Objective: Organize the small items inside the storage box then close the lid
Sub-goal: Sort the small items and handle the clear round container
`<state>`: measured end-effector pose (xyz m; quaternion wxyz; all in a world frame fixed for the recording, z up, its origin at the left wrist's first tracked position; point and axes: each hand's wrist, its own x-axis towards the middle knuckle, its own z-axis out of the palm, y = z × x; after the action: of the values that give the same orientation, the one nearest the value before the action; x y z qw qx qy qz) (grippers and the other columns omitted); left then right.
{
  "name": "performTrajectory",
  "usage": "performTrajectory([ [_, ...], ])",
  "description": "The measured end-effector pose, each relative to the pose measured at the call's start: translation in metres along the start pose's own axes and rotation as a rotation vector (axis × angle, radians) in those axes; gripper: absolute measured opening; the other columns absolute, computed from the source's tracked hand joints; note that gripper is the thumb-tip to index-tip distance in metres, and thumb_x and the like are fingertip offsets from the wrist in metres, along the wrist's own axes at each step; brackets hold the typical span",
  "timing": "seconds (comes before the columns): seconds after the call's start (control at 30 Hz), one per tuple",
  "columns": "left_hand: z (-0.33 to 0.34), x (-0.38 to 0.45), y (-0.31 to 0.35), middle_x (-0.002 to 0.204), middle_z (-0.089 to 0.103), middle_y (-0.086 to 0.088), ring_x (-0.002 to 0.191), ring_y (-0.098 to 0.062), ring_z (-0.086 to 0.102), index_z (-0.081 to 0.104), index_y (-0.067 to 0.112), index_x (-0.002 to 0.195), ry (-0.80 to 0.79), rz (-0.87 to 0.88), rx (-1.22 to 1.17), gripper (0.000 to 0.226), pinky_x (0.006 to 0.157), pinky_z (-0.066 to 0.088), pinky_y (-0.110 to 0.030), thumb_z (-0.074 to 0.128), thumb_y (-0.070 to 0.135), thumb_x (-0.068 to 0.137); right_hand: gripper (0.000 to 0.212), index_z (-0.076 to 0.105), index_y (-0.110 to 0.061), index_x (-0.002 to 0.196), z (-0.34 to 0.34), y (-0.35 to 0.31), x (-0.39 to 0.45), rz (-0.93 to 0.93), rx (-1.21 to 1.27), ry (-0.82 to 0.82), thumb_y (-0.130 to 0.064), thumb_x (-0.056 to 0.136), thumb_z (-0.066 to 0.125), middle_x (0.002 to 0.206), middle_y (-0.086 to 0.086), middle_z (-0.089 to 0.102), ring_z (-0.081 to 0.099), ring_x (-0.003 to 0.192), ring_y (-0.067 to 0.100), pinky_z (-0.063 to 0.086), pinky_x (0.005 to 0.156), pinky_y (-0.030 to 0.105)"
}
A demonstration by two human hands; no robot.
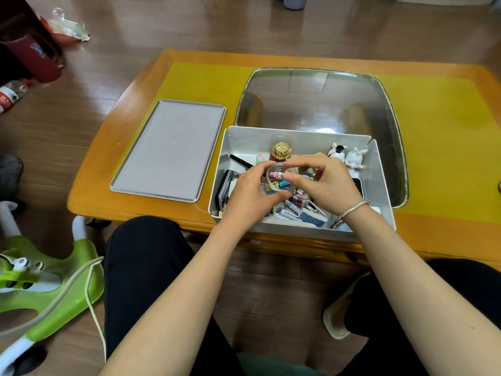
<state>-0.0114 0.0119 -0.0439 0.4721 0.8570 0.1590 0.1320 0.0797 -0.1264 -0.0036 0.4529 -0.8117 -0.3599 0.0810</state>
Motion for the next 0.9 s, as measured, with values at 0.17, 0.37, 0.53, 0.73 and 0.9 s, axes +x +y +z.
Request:
performTrajectory([
  [0.17,-0.004,0.0,0.001,0.097,0.054,0.024,0.087,0.021,0.051,0.048,0.03,0.121,0.07,-0.072,-0.122,0.051,0.066,0.042,-0.001,0.075,0.035,0.078,0.016,0.071,-0.016,0.099,0.003,0.007,0.002,0.078,0.101,0.061,-0.02,0.092,0.057,0.095,-0.001,0.069,0.062,0.092,0.021,0.05,0.079,0.032],
  [0.37,-0.03,-0.004,-0.008,0.127,0.05,0.002,0.116,-0.009,0.052,0.043,0.019,0.132,0.323,-0.021,-0.04,0.063,0.09,0.051,-0.024,0.076,0.028,0.079,0.01,0.071,-0.018,0.093,0.021,0.018,-0.002,0.196,0.003,-0.096,-0.019,0.084,0.068,0.078,0.0,0.067,0.055,0.063,0.005,0.047,0.062,0.016],
  [0.53,-0.04,-0.006,-0.014,0.13,0.047,0.005,0.119,-0.005,0.05,0.037,0.018,0.135,0.437,0.025,-0.117,0.068,0.091,0.049,-0.016,0.076,0.017,0.08,0.013,0.073,-0.018,0.079,0.036,0.014,0.002,0.184,-0.128,-0.274,-0.028,0.073,0.079,0.06,-0.003,0.065,0.052,0.05,-0.001,0.044,0.06,0.017],
  [0.73,-0.035,-0.008,-0.02,0.135,0.044,-0.001,0.123,-0.009,0.048,0.035,0.016,0.139,0.418,0.026,-0.043,0.072,0.089,0.047,-0.011,0.076,0.02,0.08,0.043,0.061,-0.025,0.051,0.056,0.002,0.01,0.189,-0.542,-0.344,-0.066,0.062,0.07,0.056,-0.008,0.06,0.057,0.062,0.01,0.047,0.058,0.026],
  [0.9,-0.036,-0.006,-0.019,0.133,0.042,-0.003,0.122,-0.011,0.048,0.04,0.015,0.137,0.392,0.033,-0.001,0.069,0.088,0.047,-0.01,0.076,0.025,0.079,0.025,0.06,-0.023,0.054,0.059,-0.005,0.013,0.221,-0.467,-0.402,-0.037,0.069,0.074,0.063,-0.002,0.064,0.062,0.07,0.017,0.053,0.066,0.03],
])
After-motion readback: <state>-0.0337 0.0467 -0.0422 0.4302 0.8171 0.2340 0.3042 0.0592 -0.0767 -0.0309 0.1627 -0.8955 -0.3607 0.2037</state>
